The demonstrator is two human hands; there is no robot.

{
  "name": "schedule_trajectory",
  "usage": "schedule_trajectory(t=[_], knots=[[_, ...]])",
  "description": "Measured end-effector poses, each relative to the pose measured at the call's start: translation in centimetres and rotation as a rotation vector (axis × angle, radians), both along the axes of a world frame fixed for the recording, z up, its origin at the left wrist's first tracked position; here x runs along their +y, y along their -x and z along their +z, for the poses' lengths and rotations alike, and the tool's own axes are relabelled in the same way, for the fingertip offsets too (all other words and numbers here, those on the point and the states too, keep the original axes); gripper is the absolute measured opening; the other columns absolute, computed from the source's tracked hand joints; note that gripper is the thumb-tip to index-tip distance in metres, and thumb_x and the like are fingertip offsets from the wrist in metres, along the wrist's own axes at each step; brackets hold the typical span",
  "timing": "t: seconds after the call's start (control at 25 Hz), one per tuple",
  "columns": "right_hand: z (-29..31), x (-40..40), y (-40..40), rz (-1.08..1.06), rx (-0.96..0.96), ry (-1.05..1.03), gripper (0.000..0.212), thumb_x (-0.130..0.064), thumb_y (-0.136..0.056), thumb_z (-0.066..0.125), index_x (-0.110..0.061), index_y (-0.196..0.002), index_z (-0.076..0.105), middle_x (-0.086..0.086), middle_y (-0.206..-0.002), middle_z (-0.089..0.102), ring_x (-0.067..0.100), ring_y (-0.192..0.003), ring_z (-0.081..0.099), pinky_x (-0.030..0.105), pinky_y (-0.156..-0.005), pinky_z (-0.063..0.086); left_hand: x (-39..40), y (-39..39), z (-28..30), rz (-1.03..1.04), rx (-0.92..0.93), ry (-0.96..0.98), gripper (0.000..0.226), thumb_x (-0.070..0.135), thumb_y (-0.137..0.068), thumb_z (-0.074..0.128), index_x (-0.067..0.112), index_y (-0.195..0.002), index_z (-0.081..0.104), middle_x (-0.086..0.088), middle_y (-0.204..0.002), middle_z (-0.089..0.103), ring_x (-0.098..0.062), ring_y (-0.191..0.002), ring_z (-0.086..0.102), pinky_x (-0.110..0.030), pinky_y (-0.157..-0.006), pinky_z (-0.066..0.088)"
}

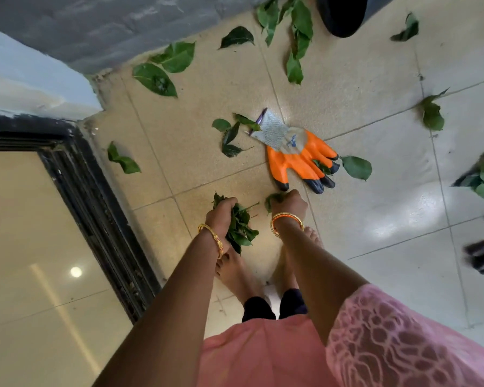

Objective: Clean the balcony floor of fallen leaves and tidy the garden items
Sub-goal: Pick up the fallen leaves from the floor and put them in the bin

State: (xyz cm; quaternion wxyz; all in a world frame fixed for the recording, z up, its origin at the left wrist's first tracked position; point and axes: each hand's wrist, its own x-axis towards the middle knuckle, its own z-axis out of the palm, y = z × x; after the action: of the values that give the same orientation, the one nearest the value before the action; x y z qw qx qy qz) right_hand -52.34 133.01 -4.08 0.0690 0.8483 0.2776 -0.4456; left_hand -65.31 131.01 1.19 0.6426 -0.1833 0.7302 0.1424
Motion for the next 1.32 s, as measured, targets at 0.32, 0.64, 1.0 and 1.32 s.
schedule_trajectory(t=[0.32,0.64,1.0,1.32], knots=[[2.4,2.0,-1.1,-0.433,0.5,0.171,0.003,-0.005,-0.085,0.066,-0.006,-0.084,0.063,0.011,-0.079,0.063,0.017,-0.064,0.062,0.023,-0.054,0.058,1.6,0.3,1.3,-0.046,0.107,0.043,0.072,0.039,-0.057,0.064,0.007,-0.12,0.057,-0.015,-0.108,0.067,-0.033,-0.092,0.063,-0.046,-0.083,0.052],[7.2,5.9,1.5,-0.107,0.802,0.169,0.014,0.002,-0.087,0.056,-0.01,-0.083,0.065,0.005,-0.072,0.06,0.011,-0.064,0.056,0.021,-0.056,0.049,3.8,-0.6,4.3,-0.176,0.16,-0.059,0.062,0.051,-0.079,0.067,0.004,-0.118,0.057,-0.014,-0.111,0.063,-0.031,-0.102,0.06,-0.038,-0.092,0.049],[2.8,12.0,6.5,1.203,0.154,-0.31,0.08,-0.035,-0.077,0.074,-0.026,-0.144,0.032,0.014,-0.151,0.017,0.037,-0.137,0.02,0.047,-0.107,0.033,3.6,5.0,0.6,0.059,0.251,-0.03,0.029,0.03,-0.085,0.058,0.006,-0.102,0.061,-0.011,-0.088,0.061,-0.027,-0.077,0.058,-0.032,-0.067,0.048],[-1.9,10.0,7.8,1.354,-0.009,-0.403,0.052,-0.006,-0.092,0.051,-0.015,-0.141,0.037,0.016,-0.151,0.02,0.04,-0.138,0.019,0.049,-0.102,0.04,1.9,5.8,-2.3,0.156,0.195,-0.039,0.029,0.03,-0.085,0.059,0.007,-0.102,0.061,-0.012,-0.091,0.062,-0.026,-0.079,0.058,-0.031,-0.066,0.049]])
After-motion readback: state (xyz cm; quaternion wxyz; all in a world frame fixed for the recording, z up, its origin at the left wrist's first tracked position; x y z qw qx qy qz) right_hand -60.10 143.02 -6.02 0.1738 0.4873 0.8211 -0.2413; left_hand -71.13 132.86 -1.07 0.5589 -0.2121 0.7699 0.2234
